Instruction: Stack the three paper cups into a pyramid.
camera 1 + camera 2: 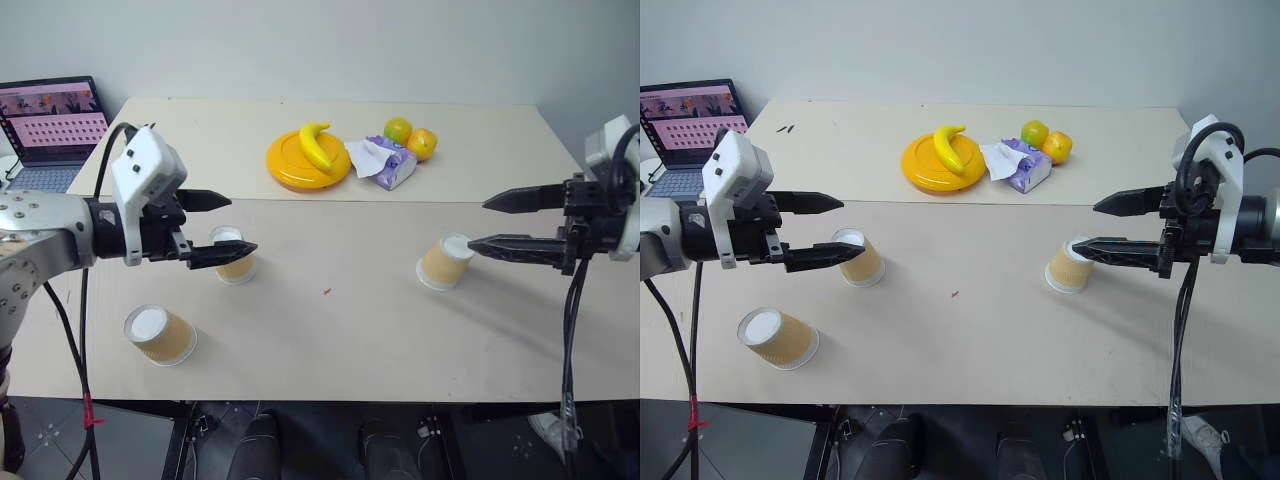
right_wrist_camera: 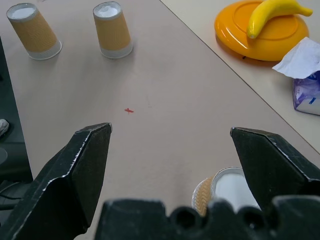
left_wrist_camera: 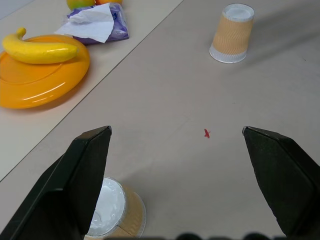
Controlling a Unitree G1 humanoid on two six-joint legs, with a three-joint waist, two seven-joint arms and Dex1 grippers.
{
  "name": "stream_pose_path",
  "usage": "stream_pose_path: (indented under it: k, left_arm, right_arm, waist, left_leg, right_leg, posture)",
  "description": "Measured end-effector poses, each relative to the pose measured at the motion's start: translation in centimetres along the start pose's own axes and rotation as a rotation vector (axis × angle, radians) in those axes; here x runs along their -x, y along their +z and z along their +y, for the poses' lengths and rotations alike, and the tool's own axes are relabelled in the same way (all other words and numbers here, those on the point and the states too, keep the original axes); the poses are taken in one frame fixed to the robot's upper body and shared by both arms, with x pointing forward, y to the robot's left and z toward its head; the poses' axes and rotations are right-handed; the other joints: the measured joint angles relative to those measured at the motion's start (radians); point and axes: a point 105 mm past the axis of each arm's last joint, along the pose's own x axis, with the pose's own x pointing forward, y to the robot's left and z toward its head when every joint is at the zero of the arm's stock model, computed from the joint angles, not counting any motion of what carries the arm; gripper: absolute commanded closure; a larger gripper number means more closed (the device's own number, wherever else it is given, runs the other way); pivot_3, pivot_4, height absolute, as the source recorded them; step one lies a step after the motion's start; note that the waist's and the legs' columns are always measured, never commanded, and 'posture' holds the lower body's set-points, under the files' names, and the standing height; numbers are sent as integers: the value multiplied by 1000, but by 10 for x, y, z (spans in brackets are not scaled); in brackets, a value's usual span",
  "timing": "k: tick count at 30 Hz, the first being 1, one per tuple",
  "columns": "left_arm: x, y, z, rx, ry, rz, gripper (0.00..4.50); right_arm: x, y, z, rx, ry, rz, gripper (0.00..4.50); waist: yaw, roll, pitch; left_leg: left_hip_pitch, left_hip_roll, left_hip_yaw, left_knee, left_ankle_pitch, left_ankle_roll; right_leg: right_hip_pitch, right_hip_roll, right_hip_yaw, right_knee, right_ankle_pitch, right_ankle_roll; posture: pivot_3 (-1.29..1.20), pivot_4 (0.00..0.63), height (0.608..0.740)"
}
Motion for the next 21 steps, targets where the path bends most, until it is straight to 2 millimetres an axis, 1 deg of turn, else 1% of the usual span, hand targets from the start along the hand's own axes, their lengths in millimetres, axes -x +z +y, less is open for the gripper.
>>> stream_pose_path:
  k: [2, 6, 10, 13, 15, 16, 18, 21]
  left_arm:
    - [0, 1, 1, 1, 2, -5, 0]
    - [-1, 19, 7, 3, 33, -134, 0]
    - [5, 25, 14, -10, 87, -177, 0]
    - [11, 17, 20, -4, 143, -171, 0]
    - [16, 10, 22, 16, 178, -167, 0]
    - [19, 9, 23, 20, 193, -172, 0]
    - [31, 9, 24, 28, 246, -197, 0]
    - [45, 11, 18, 37, 298, -251, 0]
  right_arm:
    - [0, 0, 0, 1, -1, 0, 21]
    - [-4, -3, 0, 2, 6, -18, 21]
    - [-8, -7, 1, -13, 18, -27, 21]
    - [-14, -7, -3, -8, 23, -34, 21]
    - [-18, -9, -10, -15, 20, -36, 21]
    - [-20, -9, -12, -15, 20, -40, 21]
    - [-28, -5, -16, -3, 44, -55, 21]
    - [-40, -3, -23, 8, 73, -69, 21]
  waist:
    - [0, 0, 0]
    - [1, 0, 0]
    - [-1, 0, 0]
    - [-7, 0, 0]
    - [-7, 0, 0]
    - [-6, 0, 0]
    - [-9, 0, 0]
    - [-7, 0, 0]
  left_leg:
    - [0, 0, 0, 0, 0, 0]
    - [1, 0, 0, 3, 0, 0]
    - [1, 0, 0, 3, 0, 0]
    - [2, 0, 0, 3, 0, 0]
    - [3, 0, 0, 3, 0, 0]
    - [3, 0, 0, 3, 0, 0]
    - [3, 0, 0, 3, 0, 0]
    - [3, 0, 0, 3, 0, 0]
  right_leg:
    - [0, 0, 0, 0, 0, 0]
    - [1, 0, 0, 1, 0, 0]
    - [1, 0, 0, 2, 0, 0]
    - [2, 0, 1, 3, 0, 0]
    - [2, 0, 1, 3, 0, 0]
    - [2, 0, 1, 3, 0, 0]
    - [2, 0, 1, 3, 0, 0]
    - [2, 0, 1, 3, 0, 0]
  posture:
    - [0, 150, 732]
    - [0, 150, 732]
    - [0, 150, 732]
    - [0, 150, 732]
    - [0, 150, 732]
    - [0, 150, 732]
    - [0, 150, 732]
    - [0, 150, 732]
